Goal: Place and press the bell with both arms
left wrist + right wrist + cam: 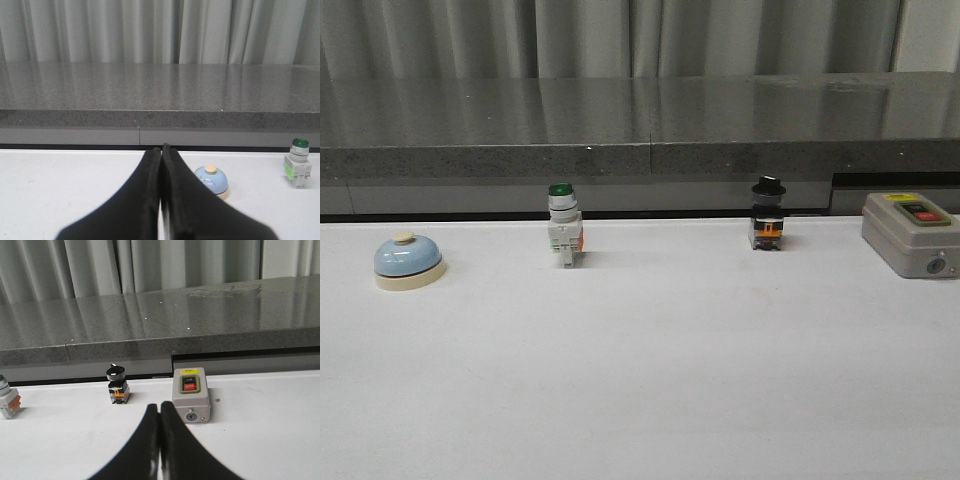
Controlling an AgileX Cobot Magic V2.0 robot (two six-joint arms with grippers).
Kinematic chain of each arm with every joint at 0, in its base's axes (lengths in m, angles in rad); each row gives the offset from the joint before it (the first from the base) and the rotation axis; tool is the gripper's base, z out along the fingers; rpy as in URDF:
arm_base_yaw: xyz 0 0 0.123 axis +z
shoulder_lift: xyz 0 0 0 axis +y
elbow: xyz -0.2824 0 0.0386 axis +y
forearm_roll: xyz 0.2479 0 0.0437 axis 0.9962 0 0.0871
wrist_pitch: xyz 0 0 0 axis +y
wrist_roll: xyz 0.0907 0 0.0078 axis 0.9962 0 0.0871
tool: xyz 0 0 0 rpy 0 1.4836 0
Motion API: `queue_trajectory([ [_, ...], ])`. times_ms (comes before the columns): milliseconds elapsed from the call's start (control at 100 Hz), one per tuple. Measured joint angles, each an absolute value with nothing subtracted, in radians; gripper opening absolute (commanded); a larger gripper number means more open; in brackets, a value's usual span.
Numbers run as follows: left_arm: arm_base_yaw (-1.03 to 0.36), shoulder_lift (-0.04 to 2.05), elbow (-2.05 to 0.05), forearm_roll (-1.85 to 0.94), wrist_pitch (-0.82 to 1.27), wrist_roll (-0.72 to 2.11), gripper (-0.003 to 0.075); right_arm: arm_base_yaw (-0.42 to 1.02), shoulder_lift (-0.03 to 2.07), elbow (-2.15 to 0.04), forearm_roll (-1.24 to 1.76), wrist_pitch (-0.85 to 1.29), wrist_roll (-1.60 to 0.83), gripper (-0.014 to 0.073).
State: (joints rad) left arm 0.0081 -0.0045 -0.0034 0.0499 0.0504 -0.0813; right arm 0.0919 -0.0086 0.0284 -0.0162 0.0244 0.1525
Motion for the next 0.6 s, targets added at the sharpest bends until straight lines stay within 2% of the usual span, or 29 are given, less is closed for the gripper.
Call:
queue_trajectory([
  [600, 0.008, -0.005, -0.013, 0.050, 0.049, -0.081, -0.0021, 0.092, -0.009, 0.028, -0.016, 0.024, 0.152, -0.0064],
])
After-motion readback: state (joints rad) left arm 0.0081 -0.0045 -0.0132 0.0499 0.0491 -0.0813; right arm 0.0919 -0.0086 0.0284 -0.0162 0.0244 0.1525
